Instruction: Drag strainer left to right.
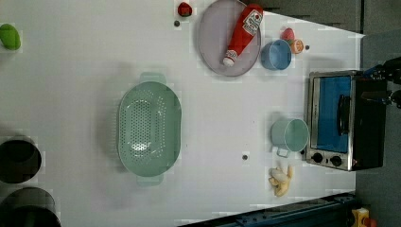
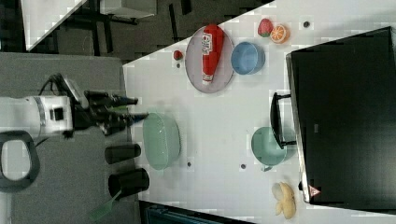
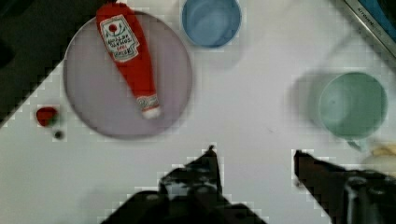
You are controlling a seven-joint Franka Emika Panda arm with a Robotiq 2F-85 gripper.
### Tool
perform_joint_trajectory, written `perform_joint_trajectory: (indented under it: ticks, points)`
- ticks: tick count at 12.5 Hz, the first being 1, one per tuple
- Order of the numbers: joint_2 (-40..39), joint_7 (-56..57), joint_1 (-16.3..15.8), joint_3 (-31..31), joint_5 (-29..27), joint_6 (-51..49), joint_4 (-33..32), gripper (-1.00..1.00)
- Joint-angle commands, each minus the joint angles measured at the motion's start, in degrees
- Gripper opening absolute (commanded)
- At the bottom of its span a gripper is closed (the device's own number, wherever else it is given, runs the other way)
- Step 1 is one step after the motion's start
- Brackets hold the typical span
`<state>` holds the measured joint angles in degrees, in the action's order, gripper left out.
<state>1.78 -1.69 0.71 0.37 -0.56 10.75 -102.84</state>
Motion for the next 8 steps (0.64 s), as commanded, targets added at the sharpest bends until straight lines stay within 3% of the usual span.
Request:
perform_joint_trajectory:
  ticks: [1, 3, 8]
  points:
    - [25.35, -10.29, 0.64, -0.04, 1.15, -11.07, -13.11, 0.60]
    - [25.24, -10.29, 0.47, 0.52, 0.89, -11.08, -13.17, 0.99]
    - [22.75, -10.71, -1.71, 10.47, 0.79, -9.34, -13.19, 1.00]
